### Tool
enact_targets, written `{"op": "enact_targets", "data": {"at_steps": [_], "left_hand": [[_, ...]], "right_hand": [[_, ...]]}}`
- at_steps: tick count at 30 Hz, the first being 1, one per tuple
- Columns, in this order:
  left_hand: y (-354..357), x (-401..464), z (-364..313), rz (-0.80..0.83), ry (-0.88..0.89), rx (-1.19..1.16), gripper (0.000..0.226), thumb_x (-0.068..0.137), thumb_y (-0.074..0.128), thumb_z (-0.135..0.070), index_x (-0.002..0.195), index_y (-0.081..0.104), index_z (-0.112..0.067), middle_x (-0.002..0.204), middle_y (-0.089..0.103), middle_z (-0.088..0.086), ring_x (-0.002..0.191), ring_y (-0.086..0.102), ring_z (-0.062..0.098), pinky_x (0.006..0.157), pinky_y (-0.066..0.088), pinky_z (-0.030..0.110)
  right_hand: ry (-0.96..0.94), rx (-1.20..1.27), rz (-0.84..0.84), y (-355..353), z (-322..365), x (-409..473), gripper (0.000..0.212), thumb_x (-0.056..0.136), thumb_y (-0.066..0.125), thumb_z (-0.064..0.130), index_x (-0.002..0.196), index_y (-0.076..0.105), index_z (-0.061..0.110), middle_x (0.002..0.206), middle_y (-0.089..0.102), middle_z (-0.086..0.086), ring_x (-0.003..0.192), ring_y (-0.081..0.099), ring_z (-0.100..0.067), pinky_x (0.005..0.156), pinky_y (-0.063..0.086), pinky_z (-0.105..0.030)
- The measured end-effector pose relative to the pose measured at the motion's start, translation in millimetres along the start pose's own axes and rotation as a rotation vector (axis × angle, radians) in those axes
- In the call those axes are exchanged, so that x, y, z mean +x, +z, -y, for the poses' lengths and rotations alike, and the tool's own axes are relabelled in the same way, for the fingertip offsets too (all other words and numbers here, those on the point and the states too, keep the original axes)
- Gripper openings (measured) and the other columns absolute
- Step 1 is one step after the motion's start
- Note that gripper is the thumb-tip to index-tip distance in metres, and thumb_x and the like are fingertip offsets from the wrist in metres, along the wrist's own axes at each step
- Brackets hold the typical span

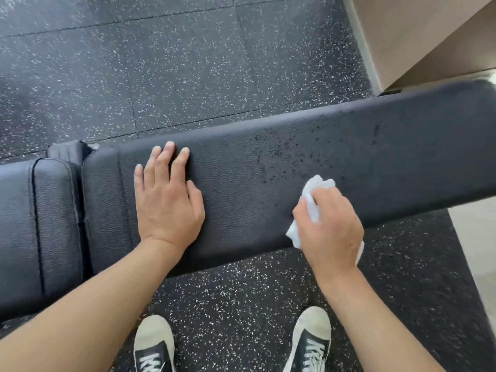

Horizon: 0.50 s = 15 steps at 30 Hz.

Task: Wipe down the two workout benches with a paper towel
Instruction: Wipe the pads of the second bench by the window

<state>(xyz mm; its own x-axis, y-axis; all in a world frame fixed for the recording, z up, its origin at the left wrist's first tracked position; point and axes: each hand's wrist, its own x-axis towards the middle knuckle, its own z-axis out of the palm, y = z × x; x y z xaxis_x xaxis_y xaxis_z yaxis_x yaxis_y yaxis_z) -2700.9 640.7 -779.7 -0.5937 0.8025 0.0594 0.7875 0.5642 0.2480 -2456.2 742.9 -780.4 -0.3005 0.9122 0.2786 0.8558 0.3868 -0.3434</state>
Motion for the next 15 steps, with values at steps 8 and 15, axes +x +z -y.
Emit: {"op": "enact_targets", "data": {"at_steps": [8, 15], "left_hand": [[3, 4, -4, -0.034, -0.010, -0.025, 0.062, 0.092, 0.039, -0.024, 0.152, 0.048, -0.010, 0.163, 0.040, 0.014, 0.155, 0.031, 0.037, 0.127, 0.018, 0.057], [3, 3, -2, -0.019, 0.017, 0.004, 0.062, 0.093, 0.042, -0.024, 0.153, 0.045, -0.010, 0.163, 0.038, 0.016, 0.154, 0.030, 0.039, 0.127, 0.018, 0.058]], "right_hand": [[-0.247, 0.194, 0.108, 40, 122, -39, 0.017, 0.086, 0.066, 0.026, 0.075, 0.058, 0.017, 0.078, 0.058, -0.001, 0.066, 0.040, -0.024, 0.056, 0.031, -0.038], [-0.256, 0.085, 0.030, 6, -1, -14, 0.020, 0.092, 0.067, 0.028, 0.078, 0.062, 0.015, 0.078, 0.056, -0.001, 0.065, 0.040, -0.024, 0.057, 0.036, -0.042]]}}
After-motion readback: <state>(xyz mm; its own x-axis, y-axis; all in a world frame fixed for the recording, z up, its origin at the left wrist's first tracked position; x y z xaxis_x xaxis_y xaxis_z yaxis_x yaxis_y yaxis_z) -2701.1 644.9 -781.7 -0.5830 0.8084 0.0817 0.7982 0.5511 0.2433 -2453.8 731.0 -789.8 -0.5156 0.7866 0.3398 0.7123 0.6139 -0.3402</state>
